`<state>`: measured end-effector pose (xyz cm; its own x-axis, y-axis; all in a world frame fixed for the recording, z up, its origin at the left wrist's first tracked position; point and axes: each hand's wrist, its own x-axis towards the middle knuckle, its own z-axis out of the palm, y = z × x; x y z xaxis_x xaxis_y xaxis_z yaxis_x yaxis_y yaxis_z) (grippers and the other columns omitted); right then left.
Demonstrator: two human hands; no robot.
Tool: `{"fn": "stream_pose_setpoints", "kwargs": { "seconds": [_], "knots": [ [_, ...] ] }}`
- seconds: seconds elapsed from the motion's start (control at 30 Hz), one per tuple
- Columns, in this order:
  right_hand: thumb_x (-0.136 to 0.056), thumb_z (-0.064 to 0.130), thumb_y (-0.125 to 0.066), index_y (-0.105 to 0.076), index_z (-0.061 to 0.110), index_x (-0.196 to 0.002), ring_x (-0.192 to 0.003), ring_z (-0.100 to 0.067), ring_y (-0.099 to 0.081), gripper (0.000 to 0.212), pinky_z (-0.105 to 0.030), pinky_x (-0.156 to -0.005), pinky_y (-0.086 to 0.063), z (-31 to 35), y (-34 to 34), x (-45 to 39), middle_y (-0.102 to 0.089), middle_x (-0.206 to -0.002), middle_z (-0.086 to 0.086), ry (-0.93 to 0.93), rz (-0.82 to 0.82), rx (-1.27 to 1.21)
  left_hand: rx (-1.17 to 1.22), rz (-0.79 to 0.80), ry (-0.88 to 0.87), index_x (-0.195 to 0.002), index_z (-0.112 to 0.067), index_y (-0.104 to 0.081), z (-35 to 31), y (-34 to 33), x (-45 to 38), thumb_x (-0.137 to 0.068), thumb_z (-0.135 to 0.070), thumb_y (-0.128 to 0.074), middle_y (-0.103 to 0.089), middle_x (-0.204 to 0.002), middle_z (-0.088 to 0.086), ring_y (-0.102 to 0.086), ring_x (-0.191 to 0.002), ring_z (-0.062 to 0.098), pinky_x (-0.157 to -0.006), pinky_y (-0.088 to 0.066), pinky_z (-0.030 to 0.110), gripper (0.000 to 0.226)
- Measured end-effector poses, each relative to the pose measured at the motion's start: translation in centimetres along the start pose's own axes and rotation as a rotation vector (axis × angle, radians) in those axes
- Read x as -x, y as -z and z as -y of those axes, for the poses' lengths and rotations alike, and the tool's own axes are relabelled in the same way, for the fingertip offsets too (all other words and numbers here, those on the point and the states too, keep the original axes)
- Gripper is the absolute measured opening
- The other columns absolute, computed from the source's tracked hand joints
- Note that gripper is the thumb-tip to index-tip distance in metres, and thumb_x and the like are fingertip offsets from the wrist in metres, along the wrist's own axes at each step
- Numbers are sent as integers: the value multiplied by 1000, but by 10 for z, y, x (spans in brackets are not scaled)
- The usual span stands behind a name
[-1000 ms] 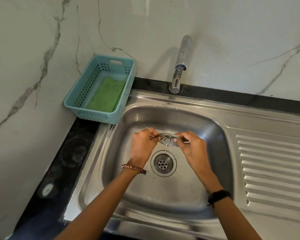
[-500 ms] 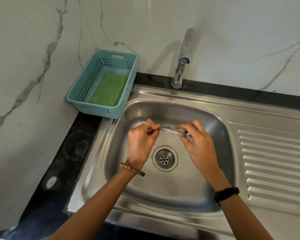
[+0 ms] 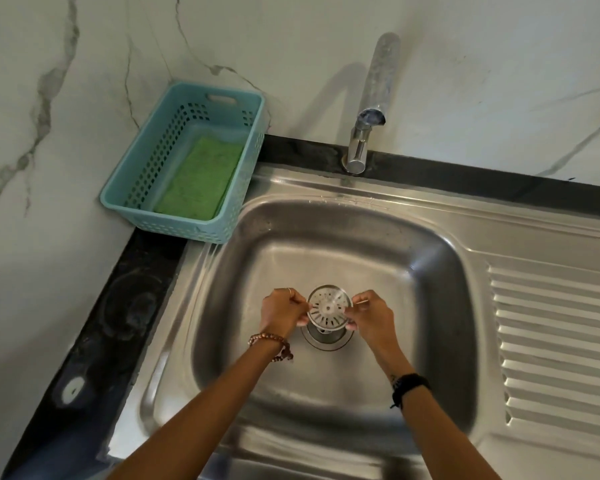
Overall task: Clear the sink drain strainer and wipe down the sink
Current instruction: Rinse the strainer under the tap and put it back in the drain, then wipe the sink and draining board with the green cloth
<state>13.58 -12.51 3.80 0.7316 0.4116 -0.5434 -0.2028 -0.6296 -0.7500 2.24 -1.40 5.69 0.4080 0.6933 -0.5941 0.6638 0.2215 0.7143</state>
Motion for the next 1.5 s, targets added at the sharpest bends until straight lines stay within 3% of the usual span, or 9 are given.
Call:
{"fn": "stream_pose_setpoints", "kwargs": {
  "seconds": [0.13, 0.23, 0.33, 0.57, 0.87, 1.03, 1.2, 1.37, 1.5],
  "knots": [
    [-79, -7, -59, -58, 6, -88, -80, -34, -69, 16, -45, -73, -59, -29, -16, -16, -67, -95, -23, -88, -13, 162, -162, 52, 99, -71, -3, -70, 17, -19, -21, -77, -1, -62, -73, -81, 21, -70, -69, 26, -80, -58, 33, 10],
    [-82, -6, -55, -59, 7, -92, -87, -32, -66, 17, -39, -75, -58, -41, -22, -28, -67, -97, -20, -64, -14, 281, -283, 85, 115, -85, 2, -71, 27, -32, -35, -77, -2, -57, -73, -89, 21, -70, -88, 28, -85, -55, 32, 17],
    [-85, -3, -53, -57, 5, -102, -88, -28, -63, 19, -25, -65, -47, -45, -25, -36, -66, -101, -17, 4, -12, 403, -391, 90, 121, -93, 3, -70, 32, -41, -50, -77, -3, -55, -71, -98, 21, -67, -96, 30, -84, -54, 33, 22],
    [-86, -3, -49, -42, 9, -102, -77, -17, -47, 22, -24, -63, -33, -56, -33, -37, -57, -103, -12, 115, 33, 597, -582, 92, 103, -101, 5, -60, 45, -57, -69, -81, -5, -51, -63, -111, 24, -61, -101, 36, -79, -50, 35, 24],
    [-89, 1, -48, -36, 5, -124, -95, -27, -59, 37, -33, -73, -48, -55, -37, -43, -55, -112, -14, 72, 19, 594, -699, 81, 17, -108, 0, -52, 50, -62, -71, -85, -5, -48, -62, -114, 20, -59, -105, 36, -82, -48, 38, 23],
    [-88, 6, -58, -46, 11, -92, -79, -23, -61, 14, -23, -59, -45, -46, -30, -41, -61, -88, -8, 46, 1, 358, -512, 95, 48, -95, -4, -58, 43, -51, -59, -84, -14, -54, -66, -105, 18, -62, -98, 34, -81, -48, 35, 15],
    [-90, 10, -53, -53, 13, -84, -67, -22, -63, 6, -33, -62, -55, -14, -27, -13, -64, -75, -7, 119, 42, 125, 18, 67, 93, -83, -9, -61, 5, -33, -24, -86, -6, -47, -67, -75, 11, -65, -66, 22, -81, -58, 41, 14],
    [-90, 11, -52, -52, 14, -82, -50, -16, -57, 9, -20, -48, -48, 44, -25, 27, -62, -64, -9, 275, 105, 0, 237, 17, -105, -75, -14, -58, -38, 6, 25, -86, -3, -51, -68, -78, 11, -68, -67, 18, -70, -59, 29, 18],
    [-90, 9, -54, -54, 11, -82, -49, -12, -52, 8, -24, -47, -45, 105, -27, 61, -57, -61, -6, 482, 162, -117, 321, -115, -324, -74, -18, -59, -67, 53, 58, -86, -5, -52, -69, -72, 3, -69, -61, 8, -65, -58, 22, 19]
  ]
}}
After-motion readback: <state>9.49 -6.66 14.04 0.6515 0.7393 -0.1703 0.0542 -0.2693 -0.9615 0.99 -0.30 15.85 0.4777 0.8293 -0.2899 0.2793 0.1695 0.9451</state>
